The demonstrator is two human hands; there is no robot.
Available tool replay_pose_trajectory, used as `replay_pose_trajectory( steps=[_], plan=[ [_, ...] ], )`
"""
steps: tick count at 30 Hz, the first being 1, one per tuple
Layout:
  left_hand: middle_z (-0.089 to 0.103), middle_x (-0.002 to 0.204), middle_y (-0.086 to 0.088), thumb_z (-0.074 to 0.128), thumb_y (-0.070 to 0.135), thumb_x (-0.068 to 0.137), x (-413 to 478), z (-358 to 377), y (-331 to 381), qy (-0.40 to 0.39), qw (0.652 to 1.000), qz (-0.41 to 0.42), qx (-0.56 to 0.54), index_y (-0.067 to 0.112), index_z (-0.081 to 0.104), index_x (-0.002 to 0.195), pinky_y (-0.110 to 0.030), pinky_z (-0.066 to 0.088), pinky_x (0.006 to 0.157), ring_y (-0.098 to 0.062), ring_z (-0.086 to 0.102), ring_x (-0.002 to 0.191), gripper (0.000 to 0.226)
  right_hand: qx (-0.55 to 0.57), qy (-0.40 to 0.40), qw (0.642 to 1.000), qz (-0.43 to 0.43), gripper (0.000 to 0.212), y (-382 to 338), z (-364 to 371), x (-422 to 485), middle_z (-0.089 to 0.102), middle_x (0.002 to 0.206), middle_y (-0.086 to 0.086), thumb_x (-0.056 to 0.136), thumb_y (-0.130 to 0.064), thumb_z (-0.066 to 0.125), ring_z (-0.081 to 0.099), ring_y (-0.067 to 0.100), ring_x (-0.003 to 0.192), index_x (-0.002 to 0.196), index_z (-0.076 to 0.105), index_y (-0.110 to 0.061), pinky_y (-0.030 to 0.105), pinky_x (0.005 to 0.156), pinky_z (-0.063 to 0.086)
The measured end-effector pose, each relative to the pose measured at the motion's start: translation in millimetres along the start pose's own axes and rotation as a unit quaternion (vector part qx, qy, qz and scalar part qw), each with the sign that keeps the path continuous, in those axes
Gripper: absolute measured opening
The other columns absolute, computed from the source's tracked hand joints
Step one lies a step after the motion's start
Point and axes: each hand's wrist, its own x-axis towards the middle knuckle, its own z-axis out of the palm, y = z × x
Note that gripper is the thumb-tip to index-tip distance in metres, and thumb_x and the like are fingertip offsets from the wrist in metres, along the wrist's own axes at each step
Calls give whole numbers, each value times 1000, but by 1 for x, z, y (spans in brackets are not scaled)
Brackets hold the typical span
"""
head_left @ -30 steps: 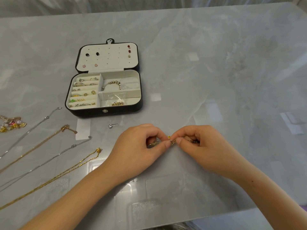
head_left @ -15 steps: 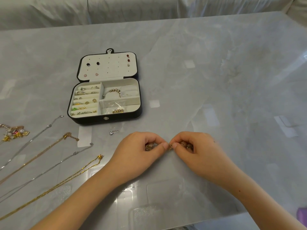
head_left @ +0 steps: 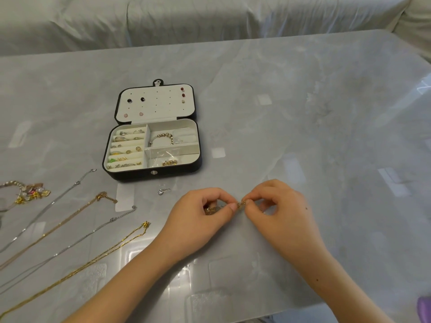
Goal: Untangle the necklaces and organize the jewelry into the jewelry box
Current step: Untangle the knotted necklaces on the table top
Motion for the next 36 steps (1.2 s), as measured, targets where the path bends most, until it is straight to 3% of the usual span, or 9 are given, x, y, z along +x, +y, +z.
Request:
replay_pose_trajectory(
  steps=[3,7,12,16,18,21,26,30,36],
  plan=[
    [66,65,-1,67,25,81,-2,4,-1,36,999,-18,-11,27,72,73,-35,46,60,-20,55,59,9,-47,69,996,4,8,-3,11,-6,62,96,-16,76,-19,68,58,3,79,73,73,-25,14,71,40],
    [59,51,14,68,24,79,-2,10,1,66,994,-64,-54,25,72,68,-23,37,57,1,48,48,12,-58,120,991,26,8,-6,25,-12,65,112,-8,76,-17,70,63,17,89,77,75,-23,27,75,43],
    [65,58,4,68,18,77,1,8,6,75,988,-95,-100,20,73,65,-22,43,56,-7,54,55,13,26,115,992,54,8,-2,17,-8,63,96,-15,76,-15,70,56,-2,85,76,75,-21,0,75,33],
    [55,50,6,64,10,80,-2,4,13,84,978,-103,-159,10,70,68,-13,34,39,-2,42,43,13,75,111,987,91,14,-2,14,-6,63,79,-12,74,-15,69,58,4,75,63,67,-23,12,68,41],
    [45,43,11,61,9,82,-3,2,15,83,975,-108,-175,9,67,68,-10,30,38,0,36,38,15,87,103,984,117,12,-2,11,-6,59,66,-11,75,-18,68,55,5,66,65,65,-24,18,62,39],
    [42,39,15,57,8,85,-5,-2,19,66,971,-108,-202,10,63,65,-9,28,39,1,37,38,21,89,83,983,139,9,0,9,-7,51,48,-15,76,-21,65,48,3,52,67,65,-23,16,54,33],
    [51,45,17,58,10,86,-8,-7,24,28,964,-101,-244,11,65,70,-7,31,42,3,43,41,17,44,67,988,133,14,2,10,-8,51,52,-32,76,-24,64,48,0,53,63,61,-27,15,52,31],
    [59,65,16,60,15,84,-9,-9,20,25,961,-98,-257,15,66,72,-8,30,44,3,41,44,14,65,64,987,129,17,3,5,-8,50,46,-22,77,-17,63,46,-1,50,61,60,-23,14,49,31],
    [57,58,18,52,19,92,-8,-10,17,34,962,-77,-261,18,57,84,-11,29,47,0,37,47,10,-21,34,989,139,11,1,3,-10,58,54,-17,75,-21,61,53,2,59,64,62,-23,21,53,38]
  ],
)
